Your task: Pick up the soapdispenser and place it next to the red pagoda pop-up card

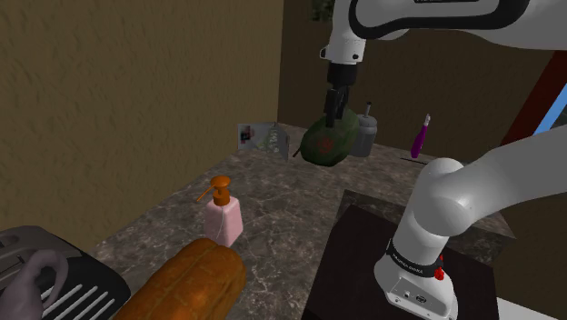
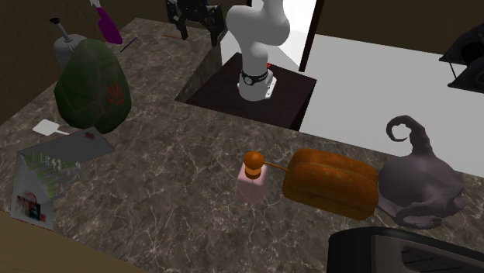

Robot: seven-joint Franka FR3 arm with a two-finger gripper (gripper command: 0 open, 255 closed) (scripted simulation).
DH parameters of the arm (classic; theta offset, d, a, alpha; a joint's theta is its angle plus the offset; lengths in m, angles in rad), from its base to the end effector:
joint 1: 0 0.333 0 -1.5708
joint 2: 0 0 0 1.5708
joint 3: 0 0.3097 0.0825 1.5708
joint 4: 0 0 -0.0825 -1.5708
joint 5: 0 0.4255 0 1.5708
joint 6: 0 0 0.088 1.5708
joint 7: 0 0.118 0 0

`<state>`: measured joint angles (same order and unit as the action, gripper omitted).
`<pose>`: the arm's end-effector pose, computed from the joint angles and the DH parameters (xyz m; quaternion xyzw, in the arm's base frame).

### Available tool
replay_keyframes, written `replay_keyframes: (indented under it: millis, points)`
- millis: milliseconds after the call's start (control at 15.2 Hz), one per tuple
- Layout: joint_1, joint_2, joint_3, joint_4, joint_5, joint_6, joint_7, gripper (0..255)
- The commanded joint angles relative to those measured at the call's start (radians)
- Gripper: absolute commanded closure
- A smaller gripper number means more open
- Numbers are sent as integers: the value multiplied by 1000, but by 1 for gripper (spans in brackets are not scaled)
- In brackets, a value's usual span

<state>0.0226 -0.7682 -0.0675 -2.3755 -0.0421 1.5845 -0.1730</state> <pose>0.3574 -0.0248 0.5592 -0.9972 -0.0743 0.0117 0.0036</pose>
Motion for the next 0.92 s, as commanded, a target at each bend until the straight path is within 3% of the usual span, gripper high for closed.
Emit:
replay_keyframes:
  millis: [0,858]
  points:
    - [0,0,0,0,0,0,0,0]
    - [113,231,192,-42,90,372,145,0]
